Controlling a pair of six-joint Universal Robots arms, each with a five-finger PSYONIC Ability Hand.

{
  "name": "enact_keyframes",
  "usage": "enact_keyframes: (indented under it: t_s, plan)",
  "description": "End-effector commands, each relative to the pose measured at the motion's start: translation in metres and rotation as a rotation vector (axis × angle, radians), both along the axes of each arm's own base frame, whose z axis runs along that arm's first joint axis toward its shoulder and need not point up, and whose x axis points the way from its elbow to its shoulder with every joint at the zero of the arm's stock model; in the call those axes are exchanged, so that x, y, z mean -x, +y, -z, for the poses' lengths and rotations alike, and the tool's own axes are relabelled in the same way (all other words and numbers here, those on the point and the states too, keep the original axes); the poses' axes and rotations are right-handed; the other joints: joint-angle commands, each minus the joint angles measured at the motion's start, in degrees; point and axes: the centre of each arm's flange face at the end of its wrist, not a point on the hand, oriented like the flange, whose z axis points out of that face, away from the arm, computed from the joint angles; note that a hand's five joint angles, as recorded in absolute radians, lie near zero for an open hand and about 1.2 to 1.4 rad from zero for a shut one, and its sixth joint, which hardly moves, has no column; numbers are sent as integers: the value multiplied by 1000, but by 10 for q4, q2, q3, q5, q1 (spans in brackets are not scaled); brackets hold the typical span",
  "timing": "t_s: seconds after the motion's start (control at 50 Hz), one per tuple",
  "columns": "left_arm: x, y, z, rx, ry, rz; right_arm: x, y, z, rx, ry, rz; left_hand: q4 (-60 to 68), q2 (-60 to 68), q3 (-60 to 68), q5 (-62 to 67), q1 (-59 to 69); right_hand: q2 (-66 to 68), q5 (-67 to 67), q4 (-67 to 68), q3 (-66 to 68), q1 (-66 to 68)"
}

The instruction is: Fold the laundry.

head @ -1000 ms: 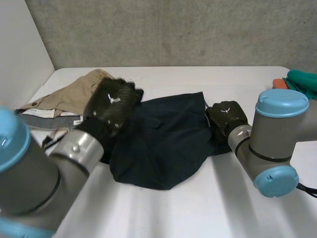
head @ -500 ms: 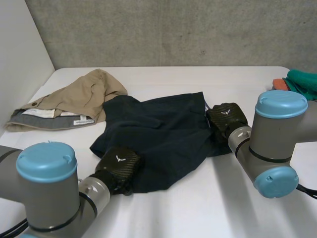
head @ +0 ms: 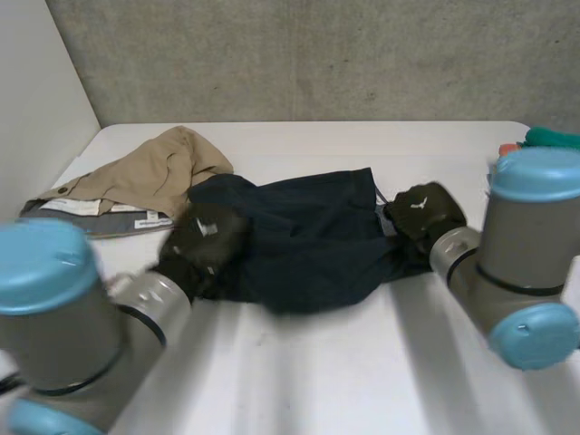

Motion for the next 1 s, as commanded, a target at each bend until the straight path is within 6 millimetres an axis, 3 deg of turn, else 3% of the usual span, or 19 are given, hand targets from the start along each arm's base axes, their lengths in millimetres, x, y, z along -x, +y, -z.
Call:
enact_keyframes:
  t_s: [0.02, 0.04, 0.12, 0.18, 0.24, 0.26, 0.4, 0.46, 0.5, 0.54, 0.62, 0.64, 0.7, 0.72, 0.8, 0.84, 0.88, 1.0]
  plan:
    - [-15, 30, -109, 204, 135, 41, 14, 27, -97, 251, 106, -43, 114, 115, 119, 139, 137, 132, 127, 113, 117, 160]
    - [-17, 35, -125, 216, 143, 61, 15, 34, -121, 310, 90, -39, 114, 115, 119, 139, 137, 132, 127, 113, 117, 160]
    - [-19, 38, -149, 198, 151, 92, 23, 52, -159, 342, 82, -46, 114, 115, 119, 139, 137, 132, 127, 113, 117, 160]
    - [-23, 28, -154, 175, 154, 65, 25, 55, -167, 318, 88, -57, 114, 115, 119, 139, 137, 132, 127, 113, 117, 160]
    - [-24, -1, -139, 104, 136, 18, 20, 48, -152, 238, 106, -100, 114, 115, 119, 139, 137, 132, 127, 113, 117, 160]
    - [-24, -19, -124, 53, 114, -9, 18, 44, -145, 219, 114, -101, 114, 115, 119, 139, 137, 132, 127, 113, 117, 160]
    - [-6, -75, -58, -93, 18, -32, 2, 10, -89, 78, 154, -106, 114, 115, 119, 139, 137, 132, 127, 113, 117, 160]
    - [2, -97, -45, -84, -7, -32, -7, -9, -77, 94, 112, -79, 114, 115, 119, 139, 137, 132, 127, 113, 117, 160]
    - [10, -119, -48, -19, 1, -28, -16, -28, -76, 165, 40, -48, 114, 115, 119, 139, 137, 132, 127, 113, 117, 160]
    - [19, -136, -63, 80, 40, -24, -21, -41, -85, 247, -20, -22, 114, 115, 119, 139, 137, 132, 127, 113, 117, 160]
    - [32, -164, -125, 418, 197, -18, -31, -66, -136, 542, -235, 30, 114, 115, 119, 139, 137, 132, 127, 113, 117, 160]
    - [34, -168, -158, 588, 283, -16, -34, -72, -160, 670, -325, 35, 114, 115, 119, 139, 137, 132, 127, 113, 117, 160]
    - [35, -169, -188, 761, 402, -3, -35, -73, -190, 830, -428, 30, 114, 115, 119, 139, 137, 132, 127, 113, 117, 160]
    - [33, -168, -206, 843, 488, 13, -33, -71, -208, 931, -482, 32, 114, 115, 119, 139, 137, 132, 127, 113, 117, 160]
    - [23, -159, -234, 910, 609, 45, -32, -68, -219, 988, -511, 30, 114, 115, 119, 139, 137, 132, 127, 113, 117, 160]
    - [20, -159, -232, 874, 604, 40, -33, -68, -215, 970, -502, 28, 114, 115, 119, 139, 137, 132, 127, 113, 117, 160]
    - [17, -163, -218, 799, 571, 26, -33, -69, -204, 930, -482, 29, 114, 115, 119, 139, 137, 132, 127, 113, 117, 160]
    - [19, -166, -155, 568, 467, 3, -31, -71, -159, 774, -397, 29, 114, 115, 119, 139, 137, 132, 127, 113, 117, 160]
